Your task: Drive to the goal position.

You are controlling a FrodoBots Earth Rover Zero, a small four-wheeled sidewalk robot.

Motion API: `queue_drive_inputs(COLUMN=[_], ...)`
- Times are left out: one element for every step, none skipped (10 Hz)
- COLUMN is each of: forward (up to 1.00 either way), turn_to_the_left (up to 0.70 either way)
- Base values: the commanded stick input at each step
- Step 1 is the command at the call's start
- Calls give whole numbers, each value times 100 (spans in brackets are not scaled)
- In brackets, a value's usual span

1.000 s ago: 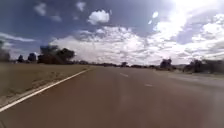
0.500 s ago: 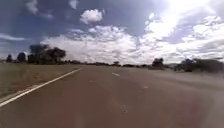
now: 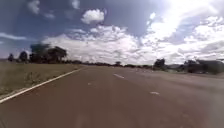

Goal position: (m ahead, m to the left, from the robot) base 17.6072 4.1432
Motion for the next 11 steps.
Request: queue_drive_inputs(forward=[100,100,100,100,100,100,100,100,100,100,100], turn_to_the_left=[0,0,0,0,0,0,0,0,0,0,0])
